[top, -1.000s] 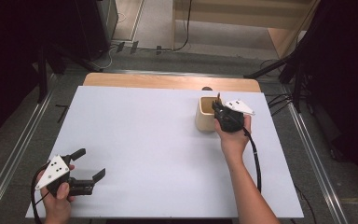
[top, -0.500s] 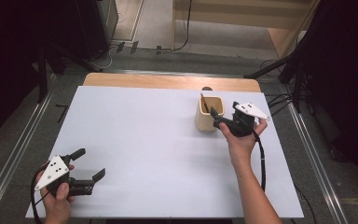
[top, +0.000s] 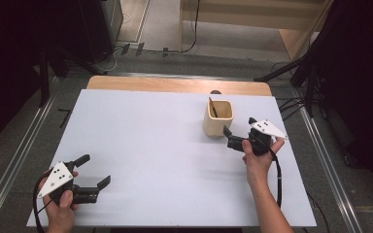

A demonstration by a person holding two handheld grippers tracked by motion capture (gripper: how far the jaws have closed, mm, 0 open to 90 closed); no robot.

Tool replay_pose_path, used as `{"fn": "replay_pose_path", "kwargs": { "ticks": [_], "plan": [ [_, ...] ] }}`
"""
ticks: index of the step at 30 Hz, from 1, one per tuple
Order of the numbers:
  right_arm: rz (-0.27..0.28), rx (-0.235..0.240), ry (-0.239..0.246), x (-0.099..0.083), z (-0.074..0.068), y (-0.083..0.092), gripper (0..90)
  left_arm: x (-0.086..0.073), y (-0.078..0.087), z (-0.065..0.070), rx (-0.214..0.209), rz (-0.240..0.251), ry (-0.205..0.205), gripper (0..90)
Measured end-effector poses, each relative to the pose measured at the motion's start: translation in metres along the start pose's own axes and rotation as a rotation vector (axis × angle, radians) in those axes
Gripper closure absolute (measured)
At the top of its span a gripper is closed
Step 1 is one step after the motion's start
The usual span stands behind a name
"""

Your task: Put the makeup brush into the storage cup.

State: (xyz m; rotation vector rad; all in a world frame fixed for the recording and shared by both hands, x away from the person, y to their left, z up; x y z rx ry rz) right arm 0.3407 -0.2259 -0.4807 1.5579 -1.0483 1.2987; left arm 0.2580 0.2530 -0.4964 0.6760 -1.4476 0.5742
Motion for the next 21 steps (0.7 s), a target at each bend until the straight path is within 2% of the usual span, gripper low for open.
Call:
{"fn": "replay_pose_path", "kwargs": {
  "ticks": [10, 21],
  "plan": [
    [-0.014, 0.02, 0.008, -0.014, 0.0, 0.018, 0.0, 0.0, 0.0, 0.001, 0.0, 0.003, 0.001, 1.6],
    [-0.019, 0.031, 0.006, -0.025, 0.007, 0.042, 0.0, 0.001, 0.0, 0.001, -0.001, 0.004, -0.002, 1.6]
  ]
}}
Point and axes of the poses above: each handheld gripper's, and its own axes: y roughly backward along the jaws, x roughly out of its top, z roughly to its right, the point moved 5 cm from there along -y, roughly forward along the jaws, and after that the axes turned 15 degrees about z, right-handed, at the moved point
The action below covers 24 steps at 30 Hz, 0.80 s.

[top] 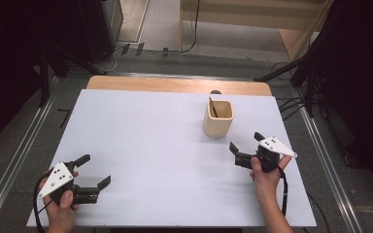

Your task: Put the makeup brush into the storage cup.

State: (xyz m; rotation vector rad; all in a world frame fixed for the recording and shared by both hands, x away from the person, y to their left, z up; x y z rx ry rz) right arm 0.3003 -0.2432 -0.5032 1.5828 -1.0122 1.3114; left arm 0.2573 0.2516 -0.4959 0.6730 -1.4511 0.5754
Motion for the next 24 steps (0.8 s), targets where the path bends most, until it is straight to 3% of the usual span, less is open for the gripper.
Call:
{"fn": "replay_pose_path", "kwargs": {
  "ticks": [24],
  "plan": [
    [-0.039, -0.006, 0.021, -0.022, 0.013, 0.045, 0.0, 0.001, 0.001, 0.0, -0.002, 0.007, 0.003, 1.6]
  ]
}}
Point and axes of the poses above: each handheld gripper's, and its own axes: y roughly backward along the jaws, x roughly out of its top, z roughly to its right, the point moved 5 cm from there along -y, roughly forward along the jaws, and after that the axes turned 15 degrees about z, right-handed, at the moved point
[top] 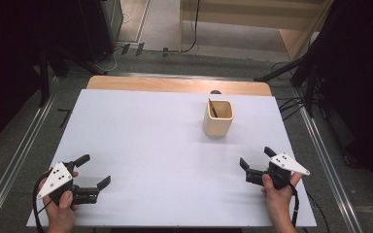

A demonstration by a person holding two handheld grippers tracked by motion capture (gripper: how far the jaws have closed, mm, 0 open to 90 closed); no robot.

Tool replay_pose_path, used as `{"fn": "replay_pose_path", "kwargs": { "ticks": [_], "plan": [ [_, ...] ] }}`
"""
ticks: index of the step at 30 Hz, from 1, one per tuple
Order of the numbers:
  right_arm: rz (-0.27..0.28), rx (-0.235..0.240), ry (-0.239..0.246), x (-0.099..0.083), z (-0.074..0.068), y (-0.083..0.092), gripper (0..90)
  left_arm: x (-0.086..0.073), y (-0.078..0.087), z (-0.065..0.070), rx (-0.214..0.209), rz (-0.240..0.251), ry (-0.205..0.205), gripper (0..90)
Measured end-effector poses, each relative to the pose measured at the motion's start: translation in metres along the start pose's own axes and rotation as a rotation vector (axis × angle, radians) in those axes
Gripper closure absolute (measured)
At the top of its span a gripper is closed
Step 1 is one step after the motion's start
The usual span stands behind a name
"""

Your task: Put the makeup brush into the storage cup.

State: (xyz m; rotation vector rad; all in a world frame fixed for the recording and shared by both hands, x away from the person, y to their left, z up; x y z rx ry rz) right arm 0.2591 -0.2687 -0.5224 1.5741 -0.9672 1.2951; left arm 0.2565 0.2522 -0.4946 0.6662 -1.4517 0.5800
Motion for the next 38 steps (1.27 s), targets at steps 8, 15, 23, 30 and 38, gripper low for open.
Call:
{"fn": "replay_pose_path", "kwargs": {
  "ticks": [8, 15, 23, 30, 38],
  "plan": [
    [-0.004, 0.0, 0.007, -0.002, 0.002, 0.012, 0.0, 0.0, 0.001, 0.0, 0.002, 0.003, 0.004, 1.6],
    [0.011, 0.012, -0.008, 0.001, 0.002, 0.025, 0.0, 0.0, 0.0, -0.001, 0.003, 0.002, 0.005, 1.6],
    [-0.003, 0.016, 0.017, -0.003, -0.003, 0.035, 0.0, 0.002, 0.001, -0.001, 0.004, 0.009, 0.007, 1.6],
    [-0.017, 0.015, 0.012, -0.007, -0.003, 0.033, 0.0, 0.003, 0.001, 0.0, 0.001, 0.006, 0.0, 1.6],
    [-0.015, 0.033, 0.022, -0.005, -0.007, 0.033, 0.0, 0.004, 0.002, -0.001, 0.002, 0.011, -0.003, 1.6]
  ]
}}
Point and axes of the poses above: each handheld gripper's, and its own axes: y roughly backward along the jaws, x roughly out of its top, z roughly to its right, the point moved 5 cm from there along -y, roughly forward along the jaws, and after that the axes turned 15 degrees about z, right-handed, at the moved point
